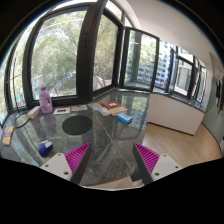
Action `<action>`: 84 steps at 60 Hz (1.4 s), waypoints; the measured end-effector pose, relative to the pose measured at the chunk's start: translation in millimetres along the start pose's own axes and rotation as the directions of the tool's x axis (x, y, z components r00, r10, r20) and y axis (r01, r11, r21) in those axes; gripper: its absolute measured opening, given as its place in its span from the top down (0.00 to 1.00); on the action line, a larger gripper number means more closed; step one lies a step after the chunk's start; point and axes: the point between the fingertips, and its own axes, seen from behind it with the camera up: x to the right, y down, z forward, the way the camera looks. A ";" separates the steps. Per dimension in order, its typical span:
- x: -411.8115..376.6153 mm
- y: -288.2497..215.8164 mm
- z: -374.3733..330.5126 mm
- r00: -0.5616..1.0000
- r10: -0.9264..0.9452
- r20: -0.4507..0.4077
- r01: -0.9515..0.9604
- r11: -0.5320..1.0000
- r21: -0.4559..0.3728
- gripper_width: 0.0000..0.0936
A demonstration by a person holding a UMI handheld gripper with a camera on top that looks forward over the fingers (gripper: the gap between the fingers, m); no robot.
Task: Arrange mouse
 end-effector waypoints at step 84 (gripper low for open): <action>-408.3 102.6 163.3 0.937 -0.100 0.334 0.139 0.986 -0.097 0.45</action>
